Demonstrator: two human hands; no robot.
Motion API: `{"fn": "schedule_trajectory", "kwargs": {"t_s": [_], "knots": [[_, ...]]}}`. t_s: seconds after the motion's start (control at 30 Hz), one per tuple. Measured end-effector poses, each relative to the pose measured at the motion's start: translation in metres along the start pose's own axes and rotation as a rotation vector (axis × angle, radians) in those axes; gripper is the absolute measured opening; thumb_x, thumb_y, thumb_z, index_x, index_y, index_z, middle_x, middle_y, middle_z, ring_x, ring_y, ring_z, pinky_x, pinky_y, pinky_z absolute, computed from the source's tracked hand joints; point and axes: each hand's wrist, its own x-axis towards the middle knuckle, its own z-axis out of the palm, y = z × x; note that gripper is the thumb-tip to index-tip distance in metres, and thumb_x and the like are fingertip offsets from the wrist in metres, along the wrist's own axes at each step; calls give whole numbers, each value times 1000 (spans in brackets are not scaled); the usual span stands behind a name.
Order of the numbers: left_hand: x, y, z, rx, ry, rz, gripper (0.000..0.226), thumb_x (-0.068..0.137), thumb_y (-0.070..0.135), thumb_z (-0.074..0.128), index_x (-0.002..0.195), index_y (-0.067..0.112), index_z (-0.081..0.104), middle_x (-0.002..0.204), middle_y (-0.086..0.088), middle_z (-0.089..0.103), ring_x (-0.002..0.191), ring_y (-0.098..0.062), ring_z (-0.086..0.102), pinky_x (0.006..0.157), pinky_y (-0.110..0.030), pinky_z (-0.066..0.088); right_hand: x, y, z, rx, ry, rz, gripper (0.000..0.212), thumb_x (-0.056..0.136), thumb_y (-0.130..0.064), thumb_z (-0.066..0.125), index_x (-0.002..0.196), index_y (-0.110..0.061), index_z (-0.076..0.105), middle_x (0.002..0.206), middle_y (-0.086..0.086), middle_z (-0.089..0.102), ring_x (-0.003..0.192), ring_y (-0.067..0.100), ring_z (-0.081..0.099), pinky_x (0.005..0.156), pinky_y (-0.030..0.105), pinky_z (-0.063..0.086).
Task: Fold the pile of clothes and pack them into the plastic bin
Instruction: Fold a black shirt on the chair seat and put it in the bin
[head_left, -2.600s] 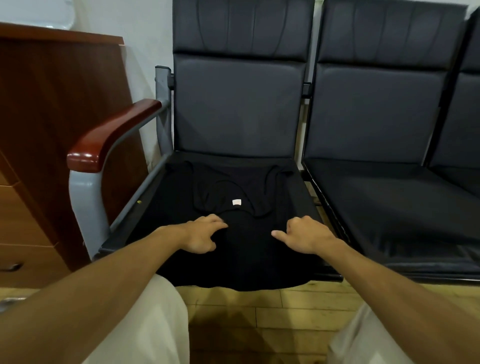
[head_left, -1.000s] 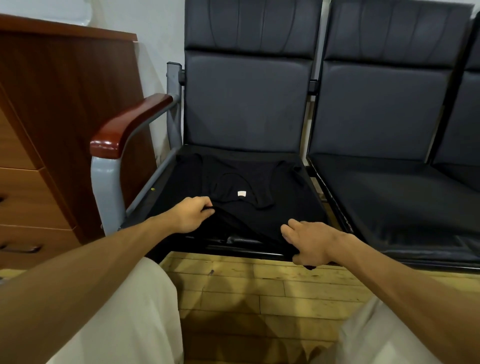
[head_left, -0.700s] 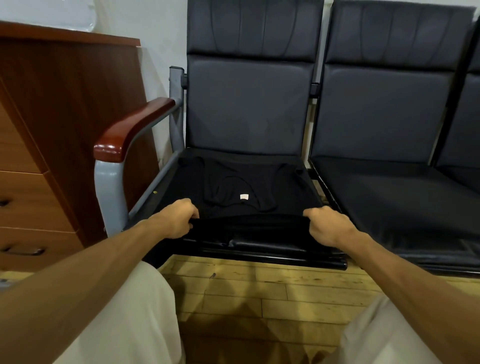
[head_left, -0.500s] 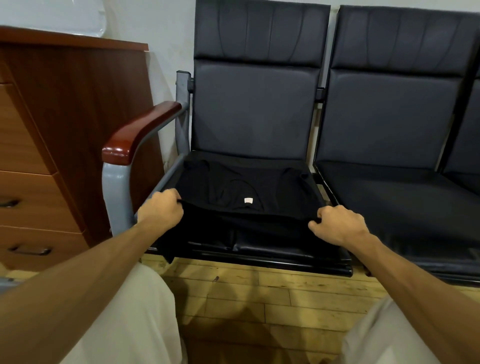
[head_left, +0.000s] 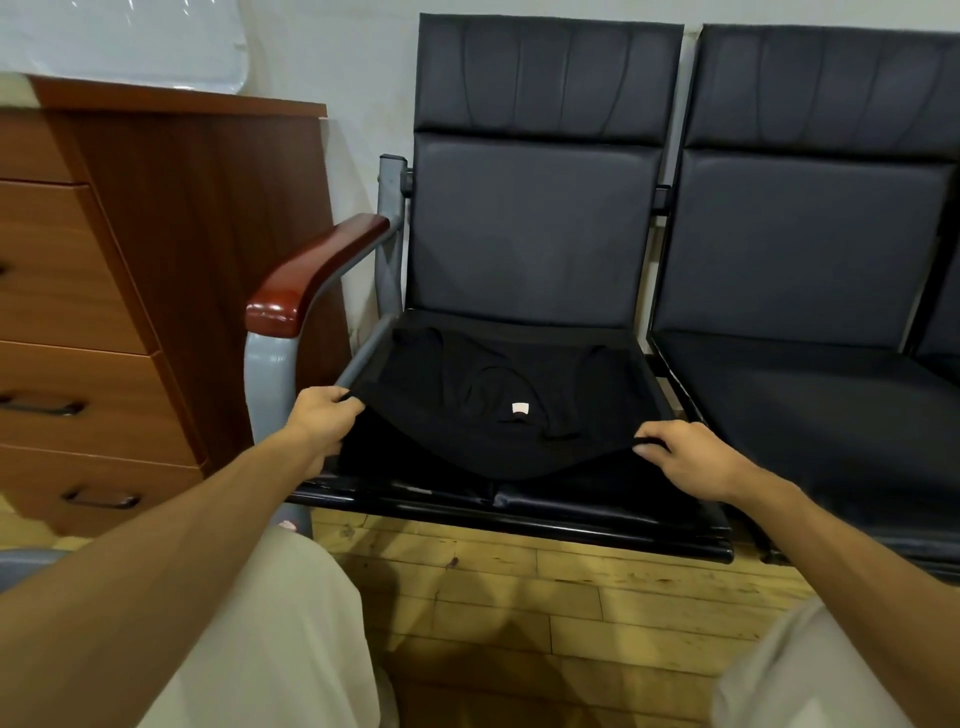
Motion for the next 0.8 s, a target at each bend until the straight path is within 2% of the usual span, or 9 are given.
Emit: {"fn": "schedule_trajectory", "kwargs": {"t_s": [0.1,0.23,0.37,0.47,0.53,0.6,0.67,0.73,0.8], "knots": [[-4,3,-1,4,-96,18,17,98,13,51,101,6,67,96,-15,66,90,-28,64,80,-38,53,-1,2,-3,5,1,38,17,99,-31,51,87,-25,62,85,-3,64,83,15,63,69,24,47],[-1,-2,-7,272,-125,38,19,98,6,44,102,2,61,79,-13,58,67,-22,54,61,-30,43,-3,4,-5,-117,46,162,39,96,-41,54,124,-16,61,120,6,63,114,26,58,96,44,48],[-1,-4,-13,538,-120,93,8,98,10,48,98,10,56,93,-11,59,84,-22,57,71,-30,45,1,7,-4,-76,171,263,35,98,-42,48,118,-18,62,97,4,62,95,27,60,87,47,51],[4,-6,-15,494,-30,103,14,91,4,60,82,14,57,96,-8,58,94,-23,56,83,-31,47,4,8,-3,19,285,335,34,100,-37,45,123,-16,60,104,11,62,97,31,59,85,45,50],[7,-7,-18,480,50,69,7,91,2,60,90,6,65,104,-13,62,100,-28,58,88,-35,50,3,8,-2,70,343,378,34,100,-34,45,123,-14,59,104,14,61,95,32,57,83,44,49],[8,-6,-19,488,130,47,17,92,7,58,104,0,66,105,-19,64,97,-33,61,80,-37,52,2,6,-2,89,393,423,34,100,-33,45,123,-12,59,103,15,59,95,34,57,82,45,49],[6,-3,-17,440,212,52,22,93,16,58,103,-2,65,99,-20,64,90,-35,62,72,-37,51,2,6,-1,102,432,455,33,100,-31,45,122,-10,58,98,13,57,91,32,55,81,43,48],[4,1,-10,317,252,83,23,93,21,61,99,0,66,94,-17,64,89,-33,62,72,-36,50,3,6,0,114,441,463,34,101,-30,45,125,-8,57,97,12,55,89,30,52,78,40,44],[1,5,-2,154,190,95,20,93,21,61,103,3,66,96,-14,65,92,-29,62,77,-35,50,4,4,0,144,442,447,36,101,-30,46,127,-7,56,105,15,59,97,33,55,80,40,45]]}}
